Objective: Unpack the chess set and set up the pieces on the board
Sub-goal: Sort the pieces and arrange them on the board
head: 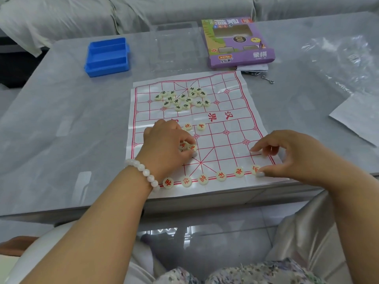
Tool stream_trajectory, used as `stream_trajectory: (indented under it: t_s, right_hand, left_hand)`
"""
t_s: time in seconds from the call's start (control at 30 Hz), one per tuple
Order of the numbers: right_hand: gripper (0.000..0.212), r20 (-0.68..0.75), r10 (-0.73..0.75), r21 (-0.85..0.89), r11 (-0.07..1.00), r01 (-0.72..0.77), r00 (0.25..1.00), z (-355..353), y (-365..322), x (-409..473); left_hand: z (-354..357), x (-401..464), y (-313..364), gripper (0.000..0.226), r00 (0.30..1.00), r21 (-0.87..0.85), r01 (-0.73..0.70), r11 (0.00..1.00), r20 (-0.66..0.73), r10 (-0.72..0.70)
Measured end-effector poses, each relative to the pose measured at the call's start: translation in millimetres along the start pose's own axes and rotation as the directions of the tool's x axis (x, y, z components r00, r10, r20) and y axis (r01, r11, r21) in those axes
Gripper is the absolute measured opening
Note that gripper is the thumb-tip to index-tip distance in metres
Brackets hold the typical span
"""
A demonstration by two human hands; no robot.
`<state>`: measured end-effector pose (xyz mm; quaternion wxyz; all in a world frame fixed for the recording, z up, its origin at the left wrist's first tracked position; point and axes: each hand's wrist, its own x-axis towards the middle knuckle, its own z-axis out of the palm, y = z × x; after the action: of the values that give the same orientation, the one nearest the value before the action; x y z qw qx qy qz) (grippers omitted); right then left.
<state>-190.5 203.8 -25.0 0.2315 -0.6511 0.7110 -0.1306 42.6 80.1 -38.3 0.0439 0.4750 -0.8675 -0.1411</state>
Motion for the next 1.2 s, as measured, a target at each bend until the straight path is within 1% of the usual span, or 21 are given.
stream_trajectory:
  t_s: [0.07, 0.13, 0.2, 0.23, 0.3, 0.4, 0.53, 0.73, 0.87, 0.97, 1.07, 1.13, 1.2]
  right_hand:
    - [0.04, -0.015, 0.0, 0.01, 1.0, 0.0, 1.0, -0.6, -0.7, 0.7]
    - [0.04, -0.035, 0.001, 0.017, 1.0, 0.0, 0.999, -0.8, -2.3, 2.0]
    - [0.045, -0.05, 0.017, 0.046, 0.999, -0.015, 0.999, -1.2, -4.5, 3.4]
    - [0.051, -0.048, 0.026, 0.06, 0.998, -0.023, 0.998, -1.3, -5.8, 4.0]
    - [0.057, -0.034, 0.031, 0.08, 0.996, -0.028, 0.999, -0.9, -8.7, 5.2]
    - [0.056, -0.041, 0.021, 0.102, 0.995, -0.017, 0.999, 0.4, -14.8, 7.0]
    - [0.062, -0.055, 0.013, 0.127, 0.992, -0.006, 0.998, 2.2, -21.9, 7.3]
    - [0.066, -0.065, 0.017, 0.113, 0.994, -0.009, 0.998, 3.0, -29.4, 7.6]
    - [0.067, -0.062, 0.015, 0.112, 0.994, -0.008, 0.998, 3.2, -30.6, 6.8]
    - [0.067, -0.067, 0.014, 0.111, 0.994, -0.006, 0.998, 2.3, -31.6, 6.8]
    - [0.066, -0.063, 0.017, 0.102, 0.995, -0.01, 0.998, 3.0, -34.4, 8.6]
    - [0.066, -0.06, 0.017, 0.092, 0.996, -0.011, 0.998, 4.1, -36.8, 10.6]
    - [0.064, -0.055, 0.016, 0.076, 0.997, -0.012, 0.998, 5.1, -39.0, 12.3]
  left_hand:
    - [-2.7, -0.5, -2.6, 0.03, 1.0, -0.007, -0.015, 1.0, -0.005, 0.015]
    - [-10.8, -5.3, -12.5, 0.027, 0.998, -0.039, -0.039, 0.998, -0.056, 0.037]
    - [-23.8, -13.8, -27.2, 0.023, 0.991, -0.16, -0.055, 0.986, -0.131, 0.034]
    - [-30.5, -19.8, -34.6, 0.022, 0.992, -0.24, -0.047, 0.97, -0.128, 0.016]
    - [-38.2, -32.7, -48.4, 0.021, 0.999, -0.333, 0.003, 0.943, -0.036, -0.016]
    - [-36.1, -49.1, -64.0, 0.019, 0.993, -0.323, 0.069, 0.944, 0.117, -0.032]
    - [-31.5, -65.2, -73.3, 0.018, 0.98, -0.321, 0.112, 0.941, 0.193, -0.051]
    - [-28.2, -72.8, -72.7, 0.024, 0.976, -0.278, 0.102, 0.955, 0.212, -0.042]
    - [-29.2, -72.2, -70.0, 0.031, 0.981, -0.271, 0.106, 0.957, 0.188, -0.056]
    - [-32.9, -70.2, -70.5, 0.033, 0.982, -0.271, 0.108, 0.956, 0.177, -0.061]
    - [-38.8, -67.7, -72.0, 0.034, 0.984, -0.329, 0.129, 0.936, 0.159, -0.079]
    - [-40.8, -66.1, -74.0, 0.03, 0.985, -0.385, 0.152, 0.91, 0.133, -0.108]
    - [-39.4, -63.6, -75.7, 0.023, 0.985, -0.406, 0.166, 0.899, 0.107, -0.133]
